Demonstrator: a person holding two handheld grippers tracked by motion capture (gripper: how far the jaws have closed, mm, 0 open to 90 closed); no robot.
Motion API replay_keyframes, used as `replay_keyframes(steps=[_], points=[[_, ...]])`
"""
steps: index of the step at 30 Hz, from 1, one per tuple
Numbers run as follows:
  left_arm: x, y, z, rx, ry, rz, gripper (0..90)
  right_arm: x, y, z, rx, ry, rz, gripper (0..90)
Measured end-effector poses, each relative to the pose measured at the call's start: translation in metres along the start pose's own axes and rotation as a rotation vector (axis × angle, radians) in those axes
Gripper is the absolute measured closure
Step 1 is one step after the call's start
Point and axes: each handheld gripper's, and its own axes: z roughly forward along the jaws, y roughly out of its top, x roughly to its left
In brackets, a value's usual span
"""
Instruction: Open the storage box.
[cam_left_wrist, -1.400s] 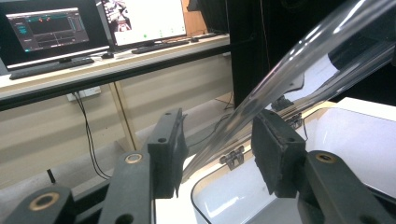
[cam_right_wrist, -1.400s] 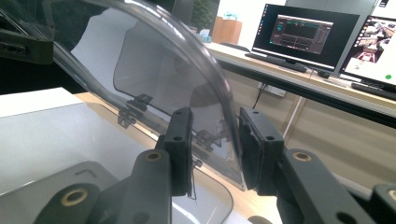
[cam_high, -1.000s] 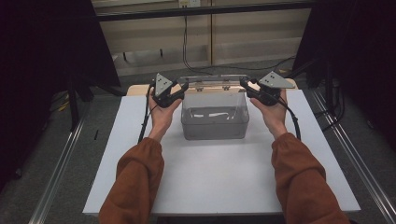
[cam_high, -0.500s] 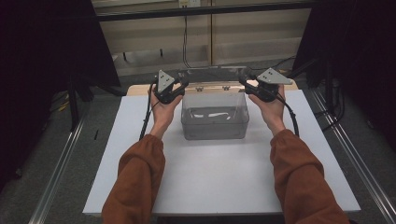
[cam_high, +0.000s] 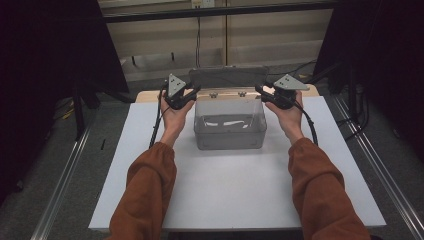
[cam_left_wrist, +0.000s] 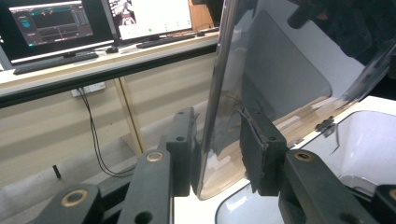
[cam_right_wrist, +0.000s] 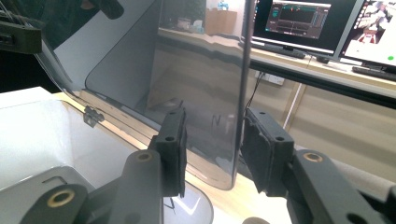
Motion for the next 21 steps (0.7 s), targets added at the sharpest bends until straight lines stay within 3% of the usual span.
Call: replay_keyframes(steps=[4,8,14,21], points=[[0.002,-0.003,0.004,-0.006,0.0,-0.027,66.5,-0.003,-0.007,0.006,0.032,0.008,0.002,59.6],[0.003,-0.005,0.007,0.009,-0.005,-0.011,66.6,-0.003,-0.007,0.01,0.029,0.018,0.008,59.5],[0.003,-0.008,0.011,0.014,-0.024,-0.021,70.6,-0.003,-0.007,0.016,0.029,0.012,0.0,60.7],[0.004,-0.006,0.014,0.021,-0.016,-0.011,70.5,-0.004,-0.011,0.018,0.038,0.001,0.008,60.3]])
